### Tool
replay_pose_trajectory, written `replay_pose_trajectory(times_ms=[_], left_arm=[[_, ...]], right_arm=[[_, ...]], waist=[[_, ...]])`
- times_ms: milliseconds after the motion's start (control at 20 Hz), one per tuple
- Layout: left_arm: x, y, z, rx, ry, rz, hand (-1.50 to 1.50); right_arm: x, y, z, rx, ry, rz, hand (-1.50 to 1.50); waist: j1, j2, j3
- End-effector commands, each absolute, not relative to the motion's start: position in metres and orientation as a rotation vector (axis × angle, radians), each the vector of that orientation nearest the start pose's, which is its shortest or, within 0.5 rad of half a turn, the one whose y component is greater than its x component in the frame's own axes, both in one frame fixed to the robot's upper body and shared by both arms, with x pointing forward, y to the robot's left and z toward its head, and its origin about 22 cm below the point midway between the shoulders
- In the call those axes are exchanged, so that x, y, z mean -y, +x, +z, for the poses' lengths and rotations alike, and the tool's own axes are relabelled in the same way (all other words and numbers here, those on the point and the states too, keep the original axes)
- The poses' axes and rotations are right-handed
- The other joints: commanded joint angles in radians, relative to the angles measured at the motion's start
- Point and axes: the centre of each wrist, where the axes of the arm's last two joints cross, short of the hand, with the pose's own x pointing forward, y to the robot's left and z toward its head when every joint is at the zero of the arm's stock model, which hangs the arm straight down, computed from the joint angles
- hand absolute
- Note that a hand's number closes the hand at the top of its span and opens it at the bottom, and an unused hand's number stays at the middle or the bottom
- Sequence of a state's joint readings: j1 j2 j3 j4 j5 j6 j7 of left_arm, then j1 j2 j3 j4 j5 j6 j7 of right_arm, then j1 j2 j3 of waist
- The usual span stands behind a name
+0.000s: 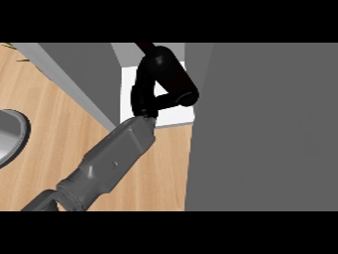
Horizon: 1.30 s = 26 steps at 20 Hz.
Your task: Pick up the wine, place it into the cabinet and close the cabinet
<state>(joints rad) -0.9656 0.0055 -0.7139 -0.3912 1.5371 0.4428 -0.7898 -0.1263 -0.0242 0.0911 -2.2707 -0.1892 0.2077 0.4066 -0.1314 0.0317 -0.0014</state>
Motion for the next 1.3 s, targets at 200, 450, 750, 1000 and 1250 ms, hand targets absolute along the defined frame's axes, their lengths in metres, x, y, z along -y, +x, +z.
replay_pose_trajectory(times_ms=[200,450,750,1000,1250], left_arm=[[-0.055,0.394,0.012,1.676,-0.038,0.345,-1.5],[-0.046,0.387,0.012,1.698,-0.07,0.342,-1.5],[-0.043,0.395,0.025,1.744,-0.1,0.365,-1.5],[-0.042,0.382,0.011,1.733,-0.161,0.385,-1.5],[-0.034,0.364,0.0,1.756,-0.204,0.369,-1.5]], right_arm=[[0.203,0.19,0.182,1.964,0.399,0.298,-1.5],[0.193,0.198,0.175,1.96,0.4,0.332,-1.5],[0.21,0.193,0.176,1.945,0.383,0.337,-1.5],[0.205,0.184,0.178,1.933,0.368,0.345,-1.5],[0.202,0.191,0.186,1.921,0.387,0.318,-1.5]], waist=[[-0.002,-0.002,0.0],[0.015,-0.003,0.0],[0.028,-0.007,0.001],[0.046,-0.013,0.001],[0.045,-0.012,0.0]])
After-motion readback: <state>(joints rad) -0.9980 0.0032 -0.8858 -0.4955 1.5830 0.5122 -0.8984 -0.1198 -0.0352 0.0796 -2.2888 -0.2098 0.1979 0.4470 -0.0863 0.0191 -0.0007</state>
